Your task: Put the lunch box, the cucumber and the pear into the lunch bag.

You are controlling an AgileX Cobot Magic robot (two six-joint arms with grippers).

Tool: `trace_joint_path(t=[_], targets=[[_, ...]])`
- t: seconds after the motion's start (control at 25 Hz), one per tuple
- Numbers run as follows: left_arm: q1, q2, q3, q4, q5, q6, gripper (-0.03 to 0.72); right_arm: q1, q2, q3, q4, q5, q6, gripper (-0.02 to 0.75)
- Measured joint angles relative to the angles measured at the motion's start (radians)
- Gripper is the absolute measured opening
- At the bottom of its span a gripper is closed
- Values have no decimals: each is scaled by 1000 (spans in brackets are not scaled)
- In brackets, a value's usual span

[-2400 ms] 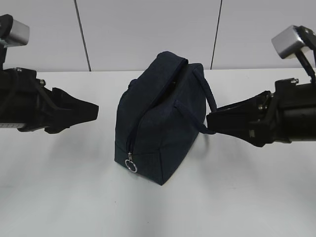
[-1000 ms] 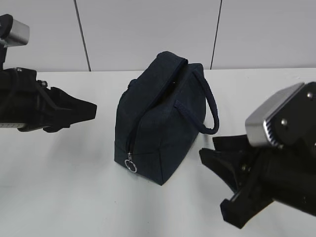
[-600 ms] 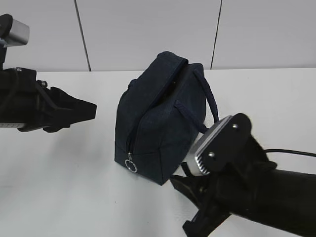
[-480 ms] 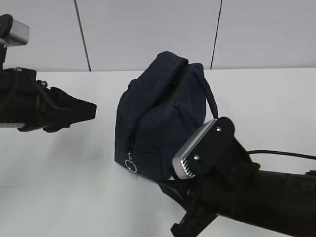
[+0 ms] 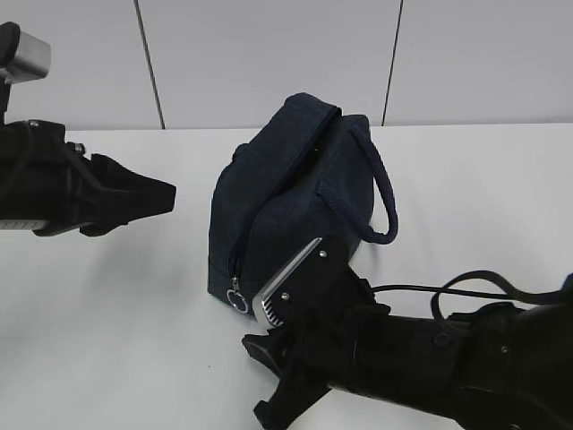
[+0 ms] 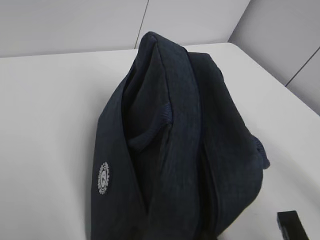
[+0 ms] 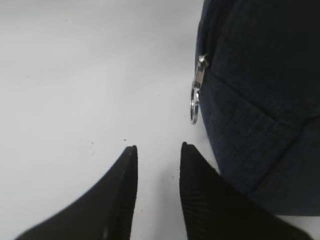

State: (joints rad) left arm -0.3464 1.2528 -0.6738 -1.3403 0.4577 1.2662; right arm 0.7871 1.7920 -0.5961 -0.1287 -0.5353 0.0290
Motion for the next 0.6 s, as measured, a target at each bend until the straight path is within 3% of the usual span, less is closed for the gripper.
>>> trace_joint_path(t=[0.24,0.6], targets=[[0,0,0,-59,-2,0,229,0,68,-43,121,-26,-49,240],[0,0,0,-73,-3,0,229,0,129,-69,138,-61,-59,240]])
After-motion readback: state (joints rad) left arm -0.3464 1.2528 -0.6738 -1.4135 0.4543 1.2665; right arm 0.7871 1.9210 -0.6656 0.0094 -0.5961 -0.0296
